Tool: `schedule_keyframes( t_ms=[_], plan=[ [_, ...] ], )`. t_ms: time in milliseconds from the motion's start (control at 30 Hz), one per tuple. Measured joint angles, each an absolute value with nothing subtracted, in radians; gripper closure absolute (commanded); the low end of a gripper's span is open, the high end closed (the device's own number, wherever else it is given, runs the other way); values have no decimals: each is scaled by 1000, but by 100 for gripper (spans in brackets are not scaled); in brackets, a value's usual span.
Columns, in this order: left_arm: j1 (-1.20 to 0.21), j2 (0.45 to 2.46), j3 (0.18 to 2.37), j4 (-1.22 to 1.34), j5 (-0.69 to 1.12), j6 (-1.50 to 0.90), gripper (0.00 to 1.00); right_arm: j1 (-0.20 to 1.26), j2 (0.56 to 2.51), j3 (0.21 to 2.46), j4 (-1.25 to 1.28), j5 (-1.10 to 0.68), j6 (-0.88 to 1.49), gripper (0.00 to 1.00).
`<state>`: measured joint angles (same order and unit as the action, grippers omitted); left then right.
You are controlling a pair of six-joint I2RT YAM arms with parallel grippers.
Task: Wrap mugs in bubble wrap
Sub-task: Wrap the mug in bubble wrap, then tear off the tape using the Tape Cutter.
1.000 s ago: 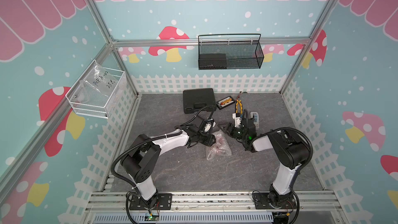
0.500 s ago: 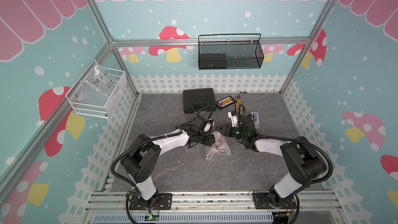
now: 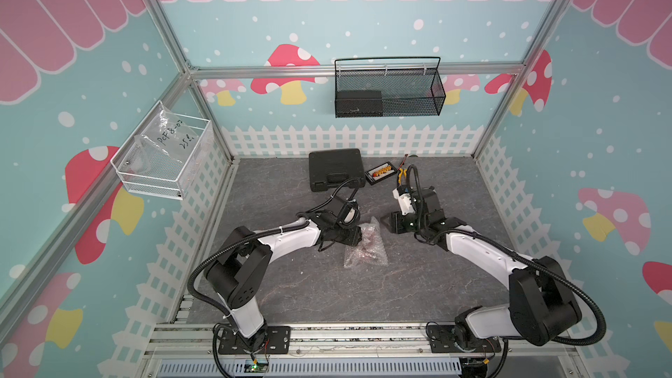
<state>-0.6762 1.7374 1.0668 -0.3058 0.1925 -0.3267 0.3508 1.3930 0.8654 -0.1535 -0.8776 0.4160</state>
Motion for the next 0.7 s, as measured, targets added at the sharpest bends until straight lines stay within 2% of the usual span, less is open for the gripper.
schedule_keyframes(
  t_ms=[200, 300, 467, 700],
  plan=[
    [-680, 1735, 1067, -308, 181, -350, 46, 156, 1397, 916, -302, -650, 369, 49],
    [-683, 1735, 1067, -310, 175, -360, 46, 56, 1435, 935, -337, -598, 366, 51],
    [-688, 1735, 1067, -311, 168, -364, 46, -43, 1544, 1008, -345, -607, 349, 59],
    [-690, 1735, 1067, -311, 168, -364, 45, -104, 1670, 1108, -329, -728, 308, 63]
  ],
)
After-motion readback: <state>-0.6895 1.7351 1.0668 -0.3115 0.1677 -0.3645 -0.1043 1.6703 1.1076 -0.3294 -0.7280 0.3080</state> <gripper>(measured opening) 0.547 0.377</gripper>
